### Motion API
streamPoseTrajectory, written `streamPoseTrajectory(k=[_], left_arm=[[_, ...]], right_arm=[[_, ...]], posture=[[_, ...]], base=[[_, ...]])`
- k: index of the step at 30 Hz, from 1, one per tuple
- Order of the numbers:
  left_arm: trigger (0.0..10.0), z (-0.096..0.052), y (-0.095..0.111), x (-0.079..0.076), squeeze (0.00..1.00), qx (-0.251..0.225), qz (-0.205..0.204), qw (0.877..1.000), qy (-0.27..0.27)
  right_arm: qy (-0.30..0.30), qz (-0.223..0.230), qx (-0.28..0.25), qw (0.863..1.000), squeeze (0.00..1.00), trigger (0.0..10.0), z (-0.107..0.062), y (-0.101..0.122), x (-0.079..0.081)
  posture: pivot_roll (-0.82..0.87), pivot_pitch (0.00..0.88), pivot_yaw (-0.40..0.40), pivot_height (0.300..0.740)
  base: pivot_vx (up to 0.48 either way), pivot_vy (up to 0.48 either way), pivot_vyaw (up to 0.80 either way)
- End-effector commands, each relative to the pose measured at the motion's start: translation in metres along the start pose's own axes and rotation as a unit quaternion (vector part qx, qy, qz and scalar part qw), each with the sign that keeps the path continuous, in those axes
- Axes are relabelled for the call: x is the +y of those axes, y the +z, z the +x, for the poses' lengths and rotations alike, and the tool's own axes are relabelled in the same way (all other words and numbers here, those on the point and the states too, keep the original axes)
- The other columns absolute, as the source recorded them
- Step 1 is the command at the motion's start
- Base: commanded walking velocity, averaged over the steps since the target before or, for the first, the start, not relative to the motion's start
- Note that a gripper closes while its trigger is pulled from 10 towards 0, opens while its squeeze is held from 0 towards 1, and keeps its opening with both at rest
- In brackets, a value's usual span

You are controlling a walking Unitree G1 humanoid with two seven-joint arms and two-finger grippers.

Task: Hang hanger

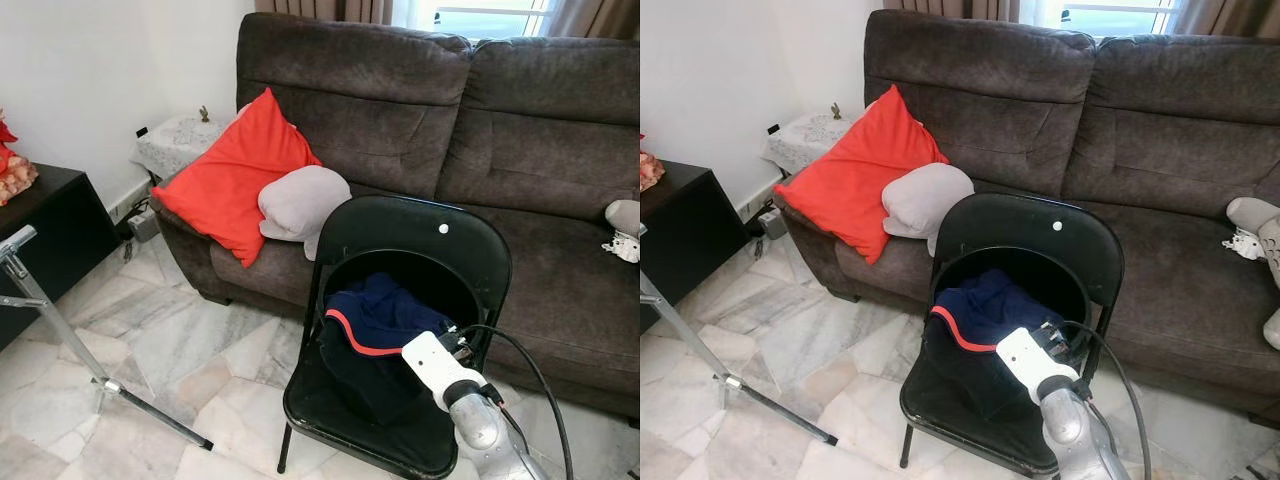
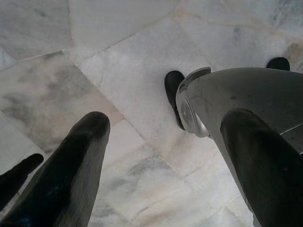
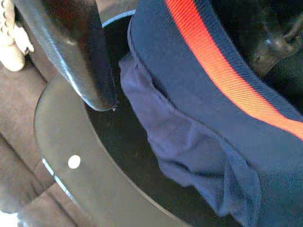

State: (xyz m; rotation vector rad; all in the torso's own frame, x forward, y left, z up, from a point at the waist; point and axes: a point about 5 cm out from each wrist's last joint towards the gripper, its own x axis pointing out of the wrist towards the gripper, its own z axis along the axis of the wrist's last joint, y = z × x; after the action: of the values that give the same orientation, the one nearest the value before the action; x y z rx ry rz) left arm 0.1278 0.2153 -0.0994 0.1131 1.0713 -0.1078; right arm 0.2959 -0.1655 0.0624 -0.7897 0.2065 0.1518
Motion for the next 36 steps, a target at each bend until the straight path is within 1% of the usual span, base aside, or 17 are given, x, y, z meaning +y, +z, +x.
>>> streamPoseTrajectory(k=[1,4,7,10,12,15,18,32,36], left_arm=[[10.0,-0.002,-0.007,0.003,0.00,0.013,0.008,1.000,0.003],[10.0,-0.002,-0.008,0.003,0.00,0.014,0.008,1.000,0.003],[10.0,-0.002,-0.008,0.003,0.00,0.014,0.008,1.000,0.003],[10.0,-0.002,-0.008,0.003,0.00,0.013,0.008,1.000,0.003],[10.0,-0.002,-0.008,0.003,0.00,0.014,0.008,1.000,0.003],[10.0,-0.002,-0.008,0.003,0.00,0.014,0.009,1.000,0.003],[10.0,-0.002,-0.008,0.003,0.00,0.014,0.009,1.000,0.003],[10.0,-0.002,-0.008,0.004,0.00,0.014,0.009,1.000,0.003],[10.0,-0.002,-0.008,0.004,0.00,0.015,0.011,1.000,0.003]], right_arm=[[0.000,-0.001,-0.013,1.000,0.00,0.0,0.002,0.006,0.000],[0.002,-0.006,-0.017,1.000,0.00,0.0,0.003,0.007,0.000],[0.005,-0.021,-0.021,1.000,0.00,0.0,0.004,0.008,0.002],[0.004,-0.019,-0.019,1.000,0.00,0.0,0.004,0.007,0.002],[0.002,-0.022,0.004,1.000,0.00,0.0,0.004,0.001,0.003],[-0.005,-0.011,0.024,1.000,0.00,0.0,0.004,-0.005,0.002],[-0.007,-0.005,0.028,1.000,0.00,0.0,0.003,-0.007,0.002],[-0.019,0.002,0.012,1.000,0.00,0.0,0.004,-0.001,0.000],[-0.036,0.022,0.016,0.999,0.00,0.0,0.003,-0.001,-0.002]], posture=[[-0.02,0.022,0.070,0.740],[-0.02,0.021,0.071,0.740],[-0.02,0.020,0.070,0.740],[-0.02,0.020,0.070,0.740],[-0.02,0.020,0.070,0.740],[-0.02,0.020,0.070,0.740],[-0.02,0.024,0.073,0.740],[-0.02,0.027,0.073,0.740],[-0.02,0.027,0.073,0.740]], base=[[0.000,0.000,0.00],[0.000,0.000,0.00],[0.000,0.000,0.00],[0.000,0.000,0.00],[0.000,0.000,0.00],[0.000,0.000,0.00],[0.000,0.000,0.00],[0.000,0.000,0.00],[0.000,0.000,0.00]])
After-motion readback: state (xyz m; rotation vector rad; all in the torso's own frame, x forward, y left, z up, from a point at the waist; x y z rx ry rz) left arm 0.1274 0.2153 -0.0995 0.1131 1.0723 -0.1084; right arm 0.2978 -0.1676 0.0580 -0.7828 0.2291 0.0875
